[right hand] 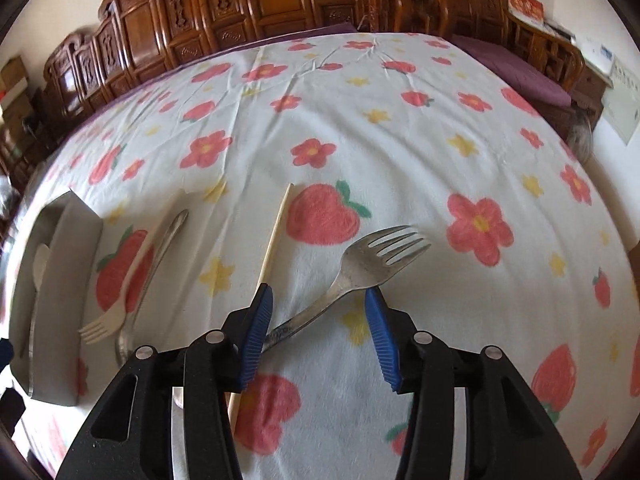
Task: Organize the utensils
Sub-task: 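Grasp the metal fork by its handle with the right tool, then grasp the metal spoon with the left tool while the right tool holds the fork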
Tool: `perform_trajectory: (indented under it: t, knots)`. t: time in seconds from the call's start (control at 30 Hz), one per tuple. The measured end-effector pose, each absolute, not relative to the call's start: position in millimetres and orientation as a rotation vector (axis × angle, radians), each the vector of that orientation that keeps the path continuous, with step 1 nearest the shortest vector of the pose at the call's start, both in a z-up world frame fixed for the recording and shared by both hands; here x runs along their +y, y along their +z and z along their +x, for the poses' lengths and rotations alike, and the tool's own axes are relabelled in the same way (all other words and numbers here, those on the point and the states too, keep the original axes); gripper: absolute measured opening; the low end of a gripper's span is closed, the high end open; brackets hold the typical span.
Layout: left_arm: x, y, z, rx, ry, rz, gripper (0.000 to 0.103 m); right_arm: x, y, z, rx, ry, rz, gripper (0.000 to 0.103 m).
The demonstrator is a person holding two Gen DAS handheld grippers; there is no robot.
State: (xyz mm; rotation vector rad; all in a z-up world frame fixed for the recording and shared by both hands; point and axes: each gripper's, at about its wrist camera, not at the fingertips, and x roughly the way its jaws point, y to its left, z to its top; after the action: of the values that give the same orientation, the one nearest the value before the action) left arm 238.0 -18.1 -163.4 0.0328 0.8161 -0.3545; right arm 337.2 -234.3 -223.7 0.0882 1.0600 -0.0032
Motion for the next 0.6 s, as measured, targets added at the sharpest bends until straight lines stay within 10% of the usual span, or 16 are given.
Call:
perform_trajectory:
  t: [0.33, 0.6]
  knots:
    - [-33, -169, 237, 0.837, -0.329, 0.09, 0.056, -250, -220, 335, 1.078, 0.009, 0.089, 0.009]
    - [-45, -166, 242, 0.873, -0.312, 0.09, 0.056, -271, -208, 318, 1.057, 0.085, 0.144, 0.004]
